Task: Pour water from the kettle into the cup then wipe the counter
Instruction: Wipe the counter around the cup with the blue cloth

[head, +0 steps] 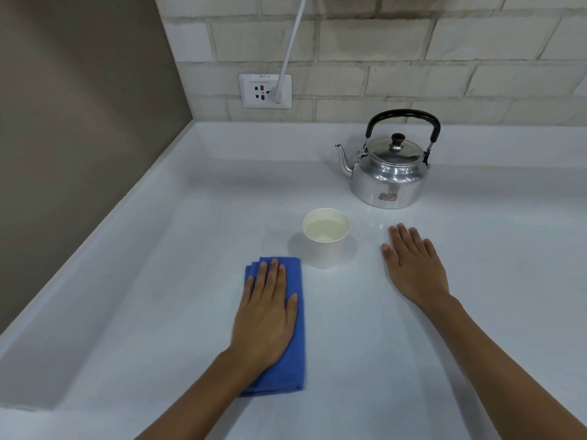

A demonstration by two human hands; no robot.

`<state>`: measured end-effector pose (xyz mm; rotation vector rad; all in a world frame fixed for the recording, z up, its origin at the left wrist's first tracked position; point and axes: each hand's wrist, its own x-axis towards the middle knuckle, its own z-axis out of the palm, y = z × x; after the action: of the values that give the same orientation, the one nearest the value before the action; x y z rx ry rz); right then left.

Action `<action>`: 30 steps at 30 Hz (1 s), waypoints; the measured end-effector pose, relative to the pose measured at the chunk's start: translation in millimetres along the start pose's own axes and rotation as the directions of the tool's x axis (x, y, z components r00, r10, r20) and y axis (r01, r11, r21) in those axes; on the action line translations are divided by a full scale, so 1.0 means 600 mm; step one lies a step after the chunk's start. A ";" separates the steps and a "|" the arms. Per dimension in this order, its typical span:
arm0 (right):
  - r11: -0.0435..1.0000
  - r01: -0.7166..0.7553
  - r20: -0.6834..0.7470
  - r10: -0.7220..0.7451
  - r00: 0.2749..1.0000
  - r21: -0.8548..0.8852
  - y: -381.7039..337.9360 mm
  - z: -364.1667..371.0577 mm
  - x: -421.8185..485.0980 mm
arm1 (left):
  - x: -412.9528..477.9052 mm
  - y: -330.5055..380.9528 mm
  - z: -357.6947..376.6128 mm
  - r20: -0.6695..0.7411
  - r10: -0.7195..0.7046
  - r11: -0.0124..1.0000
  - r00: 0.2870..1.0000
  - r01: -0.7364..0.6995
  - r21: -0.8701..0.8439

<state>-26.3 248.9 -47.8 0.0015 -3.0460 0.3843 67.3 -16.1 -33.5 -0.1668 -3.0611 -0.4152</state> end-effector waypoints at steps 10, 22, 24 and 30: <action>1.000 0.002 0.003 -0.002 1.000 -0.026 0.002 0.003 -0.001 | -0.013 -0.041 0.003 0.013 0.187 0.978 0.982 -0.185 -0.100; 0.998 0.016 -0.025 -0.018 1.000 -0.066 -0.009 -0.001 0.000 | 0.234 -0.045 -0.003 0.057 0.027 0.999 0.998 -0.025 -0.032; 0.998 0.019 -0.017 -0.020 1.000 -0.056 -0.007 -0.002 0.000 | 0.222 -0.047 0.004 0.061 0.126 0.990 0.990 -0.121 -0.071; 0.998 0.007 -0.006 -0.008 1.000 -0.061 -0.008 -0.002 0.000 | 0.218 -0.089 -0.005 0.107 0.382 0.922 0.918 -0.370 -0.117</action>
<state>-26.0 244.8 -45.8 0.0083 -3.0496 0.2906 -68.7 -55.2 -36.5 -0.8016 -3.0242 -0.5394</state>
